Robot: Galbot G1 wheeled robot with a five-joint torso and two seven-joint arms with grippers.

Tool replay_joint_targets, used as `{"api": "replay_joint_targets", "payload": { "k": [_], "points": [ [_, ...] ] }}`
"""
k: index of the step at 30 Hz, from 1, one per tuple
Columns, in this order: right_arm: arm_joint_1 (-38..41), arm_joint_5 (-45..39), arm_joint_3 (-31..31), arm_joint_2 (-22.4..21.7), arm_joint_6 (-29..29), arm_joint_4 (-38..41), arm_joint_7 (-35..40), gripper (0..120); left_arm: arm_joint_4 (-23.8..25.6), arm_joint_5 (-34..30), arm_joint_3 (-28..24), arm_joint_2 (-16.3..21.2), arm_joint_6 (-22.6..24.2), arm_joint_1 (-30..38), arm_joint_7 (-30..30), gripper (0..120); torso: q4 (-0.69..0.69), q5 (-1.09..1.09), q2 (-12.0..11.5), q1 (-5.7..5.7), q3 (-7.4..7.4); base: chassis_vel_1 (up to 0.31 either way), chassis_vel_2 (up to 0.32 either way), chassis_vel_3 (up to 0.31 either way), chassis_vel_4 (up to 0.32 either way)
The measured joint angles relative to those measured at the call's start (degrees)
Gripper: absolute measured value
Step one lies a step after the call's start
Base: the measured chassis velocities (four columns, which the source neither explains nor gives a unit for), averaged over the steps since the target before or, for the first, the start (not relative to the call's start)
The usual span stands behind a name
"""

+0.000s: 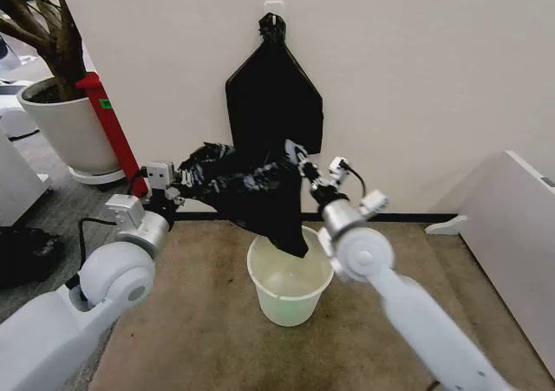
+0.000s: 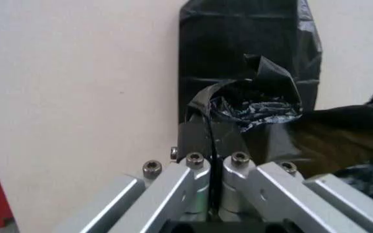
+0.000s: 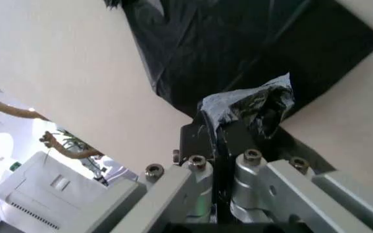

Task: Place the garbage bag over the trash bin.

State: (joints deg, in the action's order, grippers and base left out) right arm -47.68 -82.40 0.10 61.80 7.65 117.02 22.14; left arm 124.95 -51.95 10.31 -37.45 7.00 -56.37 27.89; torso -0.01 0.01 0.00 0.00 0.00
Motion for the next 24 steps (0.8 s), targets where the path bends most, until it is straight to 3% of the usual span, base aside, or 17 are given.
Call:
{"api": "replay_joint_targets", "payload": {
  "k": [14,24],
  "points": [
    [-8.4,-0.8,4.3,-7.9,-0.5,9.0,4.2,0,3.3,-3.1,-2.7,3.2,1.2,2.1,-3.0,0,0.01,0.0,0.0,0.0,0.0,0.0,0.0,0.0,0.0],
    [-12.7,-1.4,7.9,-9.8,-1.7,13.5,6.2,0,5.4,-6.7,-6.5,3.3,3.1,4.6,-2.7,0,0.01,0.0,0.0,0.0,0.0,0.0,0.0,0.0,0.0]
  ]
}}
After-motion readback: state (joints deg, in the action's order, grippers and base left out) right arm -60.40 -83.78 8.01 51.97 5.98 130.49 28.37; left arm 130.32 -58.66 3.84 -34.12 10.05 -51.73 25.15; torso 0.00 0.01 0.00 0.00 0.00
